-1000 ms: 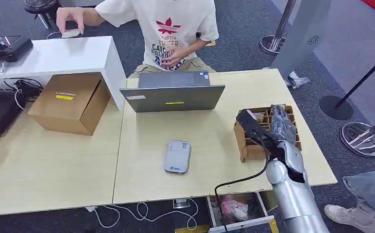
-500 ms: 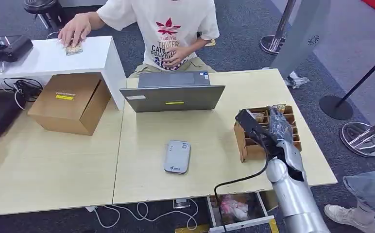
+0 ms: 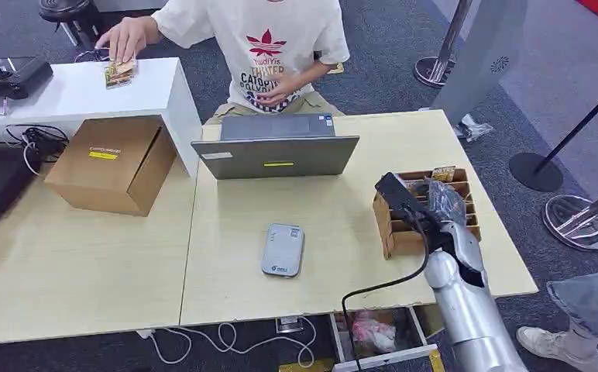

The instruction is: Pass the card to the sensor for recognition and then transmit it.

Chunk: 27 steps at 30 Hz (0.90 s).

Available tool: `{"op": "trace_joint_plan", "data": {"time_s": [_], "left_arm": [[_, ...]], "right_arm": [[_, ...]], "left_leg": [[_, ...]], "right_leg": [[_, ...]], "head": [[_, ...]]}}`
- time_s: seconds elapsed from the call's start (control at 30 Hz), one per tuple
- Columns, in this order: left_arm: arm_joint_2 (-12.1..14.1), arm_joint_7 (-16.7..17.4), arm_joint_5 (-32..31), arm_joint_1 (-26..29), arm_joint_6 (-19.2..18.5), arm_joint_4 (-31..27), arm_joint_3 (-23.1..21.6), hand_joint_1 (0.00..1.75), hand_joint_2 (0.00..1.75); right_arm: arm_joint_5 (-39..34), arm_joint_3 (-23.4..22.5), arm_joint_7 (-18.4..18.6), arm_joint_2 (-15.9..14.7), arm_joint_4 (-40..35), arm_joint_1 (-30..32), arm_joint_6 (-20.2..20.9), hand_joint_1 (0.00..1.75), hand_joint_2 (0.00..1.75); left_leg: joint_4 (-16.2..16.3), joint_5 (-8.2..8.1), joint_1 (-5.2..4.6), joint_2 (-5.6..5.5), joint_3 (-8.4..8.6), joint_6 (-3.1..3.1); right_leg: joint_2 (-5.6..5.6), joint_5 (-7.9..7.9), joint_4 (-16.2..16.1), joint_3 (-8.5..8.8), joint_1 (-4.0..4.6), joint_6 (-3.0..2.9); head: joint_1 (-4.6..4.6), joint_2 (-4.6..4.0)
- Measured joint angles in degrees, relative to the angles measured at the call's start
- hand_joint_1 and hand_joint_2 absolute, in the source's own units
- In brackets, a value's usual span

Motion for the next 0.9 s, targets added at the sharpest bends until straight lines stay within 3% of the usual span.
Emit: {"op": "trace_joint_plan", "data": {"time_s": [0.1,0.13,0.17,0.27,0.33,0.47,0.9], "left_arm": [[0.04,0.02,0.00,-0.01,0.04,0.00,0.00,0.00,0.00],[0.07,0.00,0.00,0.01,0.04,0.00,0.00,0.00,0.00],[0.07,0.02,0.00,0.01,0.07,0.00,0.00,0.00,0.00],[0.09,0.02,-0.09,-0.01,0.11,0.00,0.00,0.00,0.00],[0.15,0.02,-0.18,-0.01,0.15,0.00,0.00,0.00,0.00],[0.28,0.07,-0.24,-0.01,0.15,0.00,0.00,0.00,0.00],[0.33,0.22,-0.26,-0.03,0.35,0.00,0.00,0.00,0.00]], "right_arm": [[-0.07,0.00,-0.11,0.00,0.28,0.00,0.00,1.08,1.75],[-0.09,0.00,-0.11,0.00,0.42,-0.02,-0.02,1.24,1.75],[-0.13,0.00,-0.11,0.00,0.50,-0.01,-0.02,1.29,1.75],[-0.55,0.00,-0.11,0.00,0.68,-0.06,-0.02,1.33,1.75],[-0.63,0.00,-0.11,-0.02,0.74,-0.07,-0.07,1.54,1.75],[-0.66,0.00,-0.11,-0.04,0.74,-0.24,-0.18,1.45,1.75],[-0.92,0.00,-0.13,-0.04,0.74,-0.35,-0.20,1.41,1.75]], "left_leg": [[0.00,0.00,0.00,0.00,0.00,0.00],[0.00,0.00,0.00,0.00,0.00,0.00],[0.00,0.00,0.00,0.00,0.00,0.00],[0.00,0.00,0.00,0.00,0.00,0.00],[0.00,0.00,0.00,0.00,0.00,0.00],[0.00,0.00,0.01,0.00,0.01,0.00],[0.00,0.00,0.00,0.00,0.01,0.00]], "right_leg": [[0.00,0.00,0.00,0.00,0.00,0.00],[0.00,0.00,0.00,0.00,0.00,0.00],[0.00,0.00,0.00,0.00,0.00,0.00],[0.00,0.00,0.00,0.00,0.00,0.00],[0.00,0.00,0.00,-0.01,0.01,0.00],[0.00,0.00,0.00,0.00,0.01,0.00],[0.00,0.00,0.00,0.00,0.00,0.00]], "head": [[-0.02,0.00],[-0.02,0.00],[-0.02,0.00],[-0.02,0.00],[-0.02,0.00],[-0.02,0.00],[-0.02,0.00]]}}
